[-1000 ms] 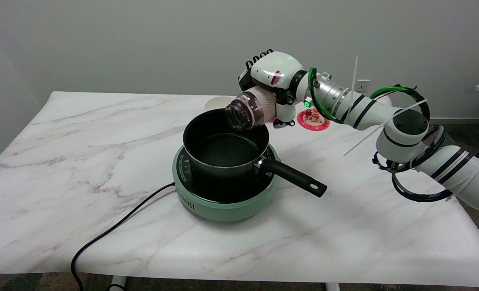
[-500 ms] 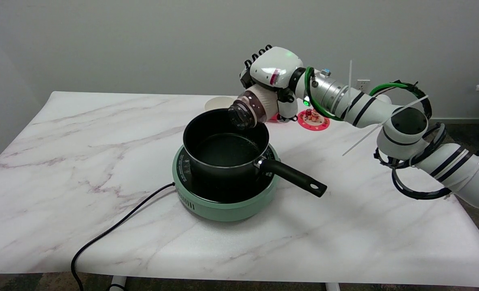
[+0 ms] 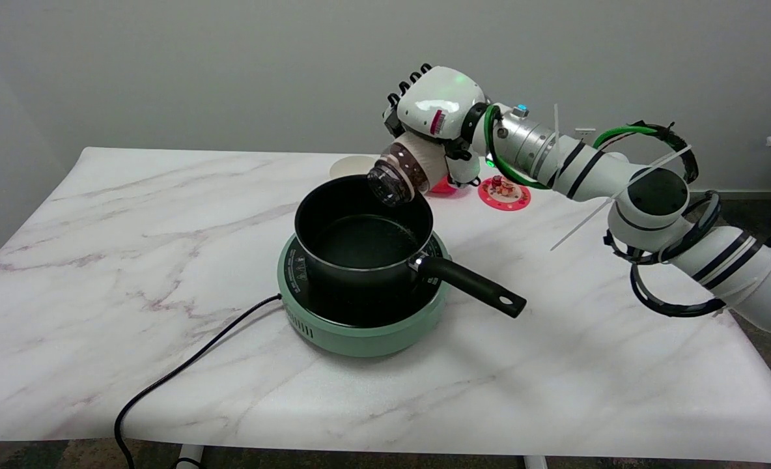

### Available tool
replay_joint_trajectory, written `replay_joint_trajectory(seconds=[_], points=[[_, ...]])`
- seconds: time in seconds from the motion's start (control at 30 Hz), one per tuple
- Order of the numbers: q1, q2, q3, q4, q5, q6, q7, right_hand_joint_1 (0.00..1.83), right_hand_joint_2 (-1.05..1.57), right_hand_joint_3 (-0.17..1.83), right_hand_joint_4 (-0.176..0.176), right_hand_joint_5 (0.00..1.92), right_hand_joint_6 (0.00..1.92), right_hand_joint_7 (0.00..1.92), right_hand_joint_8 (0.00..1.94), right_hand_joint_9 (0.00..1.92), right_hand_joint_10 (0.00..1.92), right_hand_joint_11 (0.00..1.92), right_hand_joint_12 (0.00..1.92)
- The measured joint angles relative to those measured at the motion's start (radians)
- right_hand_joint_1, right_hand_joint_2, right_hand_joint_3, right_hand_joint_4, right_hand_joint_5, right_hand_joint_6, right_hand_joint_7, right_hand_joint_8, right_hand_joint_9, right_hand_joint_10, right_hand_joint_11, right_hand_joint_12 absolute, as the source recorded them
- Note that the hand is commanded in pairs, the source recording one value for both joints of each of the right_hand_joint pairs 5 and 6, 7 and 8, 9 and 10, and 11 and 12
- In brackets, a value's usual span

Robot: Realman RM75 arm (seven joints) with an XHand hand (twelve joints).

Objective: Pour the contents of the bottle into the soup pot.

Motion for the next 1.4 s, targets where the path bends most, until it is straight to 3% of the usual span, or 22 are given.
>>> replay_joint_trajectory(seconds=[0.63,1.4], points=[[0.007,0.0,-0.004,0.047,-0.154,0.021,-0.004,1.61,0.69,0.94,0.0,1.92,1.92,1.92,1.92,1.41,1.41,1.18,1.18],[0.053,0.03,-0.02,0.068,-0.22,0.059,-0.004,1.62,0.67,0.96,0.0,1.92,1.92,1.92,1.92,1.41,1.41,1.19,1.19]])
